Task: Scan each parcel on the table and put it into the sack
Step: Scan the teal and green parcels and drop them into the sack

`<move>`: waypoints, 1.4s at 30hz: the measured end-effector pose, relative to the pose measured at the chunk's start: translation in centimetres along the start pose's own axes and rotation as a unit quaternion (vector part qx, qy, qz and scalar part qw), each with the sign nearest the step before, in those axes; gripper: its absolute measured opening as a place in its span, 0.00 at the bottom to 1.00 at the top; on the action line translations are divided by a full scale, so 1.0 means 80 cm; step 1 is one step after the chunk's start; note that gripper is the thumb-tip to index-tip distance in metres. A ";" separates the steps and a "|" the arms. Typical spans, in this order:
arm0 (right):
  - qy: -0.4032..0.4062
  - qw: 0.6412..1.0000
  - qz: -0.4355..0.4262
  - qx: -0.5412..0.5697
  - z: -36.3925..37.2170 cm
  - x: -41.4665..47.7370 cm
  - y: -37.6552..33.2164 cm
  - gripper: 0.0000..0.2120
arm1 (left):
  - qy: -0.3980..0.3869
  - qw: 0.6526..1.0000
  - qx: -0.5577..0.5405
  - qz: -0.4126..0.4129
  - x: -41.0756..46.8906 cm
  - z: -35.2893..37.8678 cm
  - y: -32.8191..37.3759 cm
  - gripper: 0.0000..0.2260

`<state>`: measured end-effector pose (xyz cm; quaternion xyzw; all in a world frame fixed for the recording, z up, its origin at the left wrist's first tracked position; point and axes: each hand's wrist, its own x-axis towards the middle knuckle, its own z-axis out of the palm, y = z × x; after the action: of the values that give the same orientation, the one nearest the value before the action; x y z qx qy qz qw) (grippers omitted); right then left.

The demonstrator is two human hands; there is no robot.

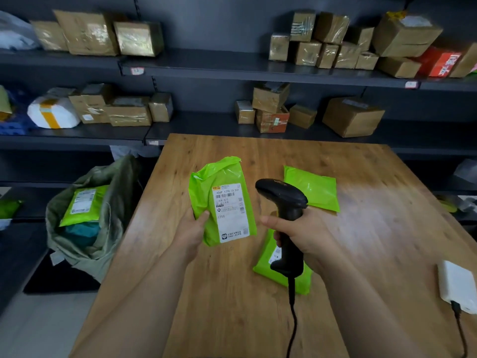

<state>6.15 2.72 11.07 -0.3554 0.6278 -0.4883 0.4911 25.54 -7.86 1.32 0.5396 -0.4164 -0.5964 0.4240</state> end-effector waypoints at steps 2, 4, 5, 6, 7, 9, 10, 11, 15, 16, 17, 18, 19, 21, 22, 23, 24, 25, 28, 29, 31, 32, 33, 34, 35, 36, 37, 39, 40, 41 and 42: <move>-0.010 0.999 0.013 0.032 0.025 0.015 0.006 0.11 | 0.018 1.000 -0.006 0.012 -0.004 -0.026 0.008 0.12; -0.023 0.998 0.027 0.051 0.057 0.028 0.010 0.13 | 0.033 0.999 -0.015 0.033 -0.008 -0.057 0.017 0.12; -0.032 0.998 0.034 0.041 0.075 0.034 0.012 0.16 | 0.036 0.998 -0.020 0.047 -0.009 -0.075 0.023 0.12; -0.041 0.998 0.039 0.026 0.095 0.040 0.013 0.18 | 0.038 0.997 -0.025 0.060 -0.011 -0.093 0.028 0.12; -0.051 0.998 0.042 0.015 0.116 0.043 0.013 0.19 | 0.041 0.996 -0.029 0.068 -0.012 -0.112 0.034 0.13; -0.081 0.996 0.041 0.012 0.164 0.050 0.013 0.20 | 0.063 0.995 -0.038 0.069 -0.013 -0.153 0.042 0.12; -0.101 0.994 0.042 0.012 0.191 0.053 0.014 0.19 | 0.076 0.994 -0.044 0.068 -0.013 -0.175 0.045 0.12; -0.122 0.991 0.046 0.013 0.219 0.054 0.015 0.17 | 0.087 0.993 -0.049 0.068 -0.012 -0.199 0.048 0.14; -0.169 0.984 0.051 0.021 0.346 0.052 0.013 0.12 | 0.126 0.987 -0.042 0.085 -0.009 -0.313 0.060 0.18; -0.177 0.983 0.051 0.029 0.380 0.051 0.013 0.11 | 0.136 0.986 -0.038 0.088 -0.008 -0.346 0.063 0.17; -0.186 0.980 0.053 0.038 0.416 0.050 0.014 0.10 | 0.144 0.985 -0.029 0.093 -0.006 -0.380 0.065 0.16; -0.194 0.978 0.056 0.046 0.451 0.048 0.016 0.09 | 0.152 0.984 -0.011 0.098 -0.004 -0.415 0.068 0.15; -0.195 0.978 0.060 0.050 0.487 0.046 0.018 0.09 | 0.158 0.982 0.015 0.101 -0.001 -0.450 0.071 0.15; -0.180 0.980 0.070 0.054 0.555 0.047 0.026 0.09 | 0.170 0.979 0.062 0.099 0.005 -0.516 0.076 0.16; -0.169 0.981 0.077 0.054 0.586 0.048 0.031 0.10 | 0.172 0.977 0.081 0.095 0.010 -0.546 0.080 0.17; -0.159 0.982 0.084 0.052 0.615 0.049 0.037 0.10 | 0.171 0.976 0.099 0.091 0.016 -0.575 0.082 0.16; -0.146 0.984 0.094 0.051 0.641 0.052 0.042 0.10 | 0.168 0.975 0.117 0.084 0.024 -0.600 0.085 0.16; -0.132 0.985 0.102 0.052 0.664 0.056 0.047 0.10 | 0.163 0.974 0.137 0.073 0.034 -0.623 0.086 0.16; -0.086 0.988 0.119 0.052 0.715 0.076 0.061 0.11 | 0.133 0.974 0.178 0.039 0.071 -0.671 0.086 0.15; -0.074 0.989 0.120 0.054 0.727 0.085 0.065 0.11 | 0.123 0.975 0.182 0.032 0.086 -0.681 0.084 0.16; -0.053 0.990 0.120 0.053 0.746 0.111 0.072 0.12 | 0.107 0.977 0.182 0.015 0.119 -0.693 0.078 0.17; -0.044 0.990 0.122 0.051 0.753 0.125 0.075 0.12 | 0.101 0.978 0.181 0.007 0.137 -0.697 0.074 0.18; -0.037 0.990 0.125 0.048 0.760 0.140 0.079 0.13 | 0.096 0.978 0.183 -0.001 0.155 -0.700 0.069 0.18; -0.030 0.990 0.129 0.044 0.766 0.157 0.084 0.13 | 0.092 0.978 0.188 -0.008 0.175 -0.703 0.064 0.18; -0.021 0.990 0.135 0.040 0.772 0.175 0.089 0.13 | 0.086 0.977 0.195 -0.014 0.196 -0.706 0.059 0.19; -0.012 0.989 0.141 0.037 0.777 0.193 0.096 0.14 | 0.078 0.976 0.200 -0.023 0.217 -0.709 0.054 0.19; -0.003 0.988 0.147 0.037 0.783 0.212 0.103 0.15 | 0.070 0.977 0.200 -0.033 0.240 -0.711 0.048 0.19; 0.012 0.986 0.164 0.032 0.793 0.252 0.118 0.15 | 0.064 0.976 0.198 -0.059 0.286 -0.717 0.034 0.21; 0.021 0.984 0.173 0.032 0.798 0.272 0.128 0.16 | 0.065 0.973 0.210 -0.066 0.310 -0.721 0.028 0.21; 0.032 0.983 0.180 0.031 0.804 0.292 0.138 0.17 | 0.064 0.968 0.230 -0.072 0.334 -0.725 0.020 0.22; 0.045 0.981 0.187 0.026 0.810 0.311 0.150 0.18 | 0.065 0.963 0.248 -0.078 0.356 -0.732 0.010 0.23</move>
<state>62.37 -34.19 -9.79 -0.1965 0.6918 -0.4198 0.5537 82.28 -37.56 -10.32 0.6964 -0.4793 -0.4693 0.2548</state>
